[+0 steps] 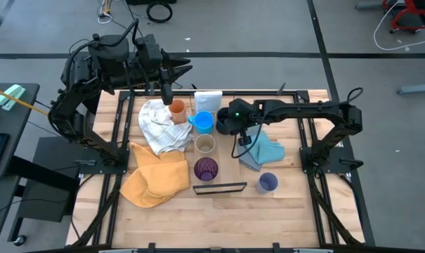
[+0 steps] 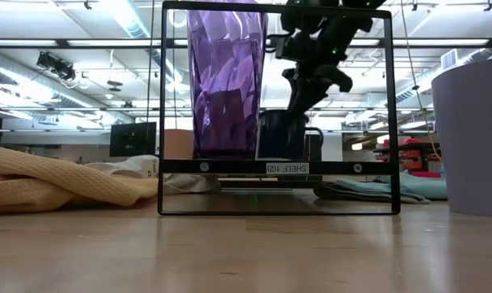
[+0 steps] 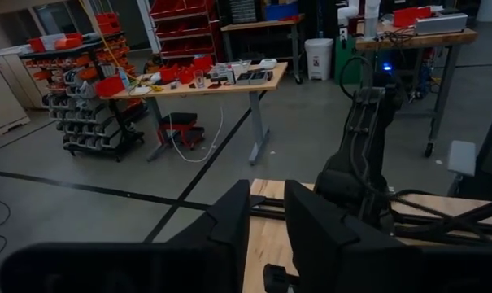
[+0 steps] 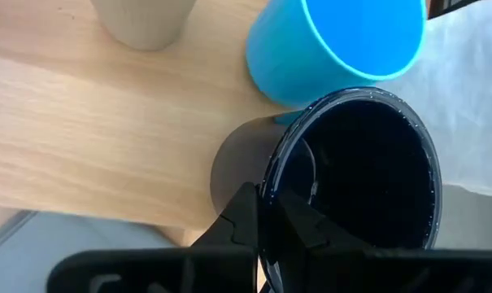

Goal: Stack small to large cups/mugs on shelf
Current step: Put the dark blue mug on the shelf

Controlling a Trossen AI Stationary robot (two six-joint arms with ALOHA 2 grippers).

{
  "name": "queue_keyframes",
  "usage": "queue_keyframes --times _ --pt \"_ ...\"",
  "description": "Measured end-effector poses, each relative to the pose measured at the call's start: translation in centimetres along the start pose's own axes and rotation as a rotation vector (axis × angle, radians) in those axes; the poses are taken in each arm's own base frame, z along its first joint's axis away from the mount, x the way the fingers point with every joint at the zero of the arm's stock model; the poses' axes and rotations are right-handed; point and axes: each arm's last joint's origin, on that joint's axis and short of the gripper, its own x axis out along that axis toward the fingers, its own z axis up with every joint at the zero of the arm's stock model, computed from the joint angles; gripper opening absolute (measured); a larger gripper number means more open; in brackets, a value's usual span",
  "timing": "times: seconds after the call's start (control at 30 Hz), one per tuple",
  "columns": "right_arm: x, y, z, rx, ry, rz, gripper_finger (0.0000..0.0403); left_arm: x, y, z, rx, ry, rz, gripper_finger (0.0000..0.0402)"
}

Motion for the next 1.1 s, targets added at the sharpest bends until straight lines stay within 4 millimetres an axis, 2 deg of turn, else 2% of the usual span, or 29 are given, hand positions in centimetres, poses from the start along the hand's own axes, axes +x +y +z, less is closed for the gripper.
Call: queue_keyframes --times 0.17,0.73,0.97,1.1 --pt "1.06 0.10 -0.03 -0.003 0.022 0.012 0.0018 0.00 0.00 -0.01 0.000 0.001 0.000 0.0087" --pt "1.12 0.07 0.02 0.005 0.017 0.010 0.0022 0.00 -0.01 -0.08 -0.001 0.008 -0.001 0.0090" --pt "1.11 0.10 -0.04 0.008 0.024 0.013 0.0108 0.00 -0.01 -0.08 -0.006 0.008 -0.001 0.0086" --pt "1.11 0.11 -0.04 0.008 0.024 0.013 0.0133 0.00 -0.02 -0.08 -0.006 0.008 -0.001 0.0086"
